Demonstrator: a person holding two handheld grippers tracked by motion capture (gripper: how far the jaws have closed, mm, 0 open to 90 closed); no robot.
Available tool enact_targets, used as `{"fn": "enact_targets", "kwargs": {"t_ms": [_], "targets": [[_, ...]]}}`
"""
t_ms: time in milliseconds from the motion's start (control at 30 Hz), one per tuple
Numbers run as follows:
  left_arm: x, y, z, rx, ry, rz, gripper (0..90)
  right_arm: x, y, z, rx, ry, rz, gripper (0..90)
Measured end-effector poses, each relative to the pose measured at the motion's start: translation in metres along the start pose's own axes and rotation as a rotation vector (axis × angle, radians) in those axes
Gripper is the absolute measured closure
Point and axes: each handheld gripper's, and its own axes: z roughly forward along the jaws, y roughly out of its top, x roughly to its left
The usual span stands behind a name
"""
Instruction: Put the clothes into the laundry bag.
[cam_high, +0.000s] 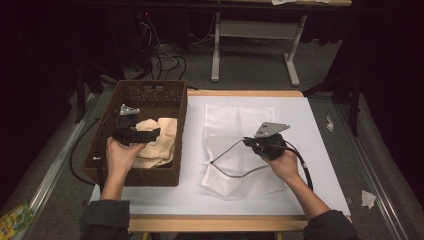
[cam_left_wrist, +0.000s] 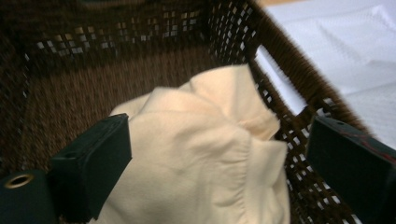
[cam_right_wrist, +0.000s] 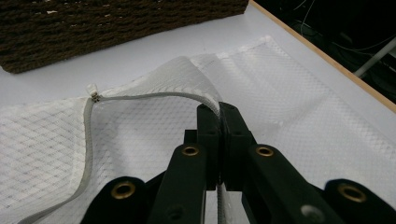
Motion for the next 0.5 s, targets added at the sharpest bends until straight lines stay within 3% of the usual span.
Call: {"fn": "enact_targets", "kwargs": {"t_ms": [100,300,500], "targets": [[0.009,0.0,0.01,0.048,0.004,-0.023,3.5,-0.001,0.0,0.0,-0.007,-0.002,0.005,89.0],[0.02,0.001,0.024,0.092,-0.001,-0.07,1.1,0.0,0.0,0.001,-0.007,-0.002,0.001,88.9],[0.021,0.009,0.038,0.161,0.009,-0.057,0.1,-0.001,0.0,0.0,-0.004,-0.006,0.0,88.9]]}}
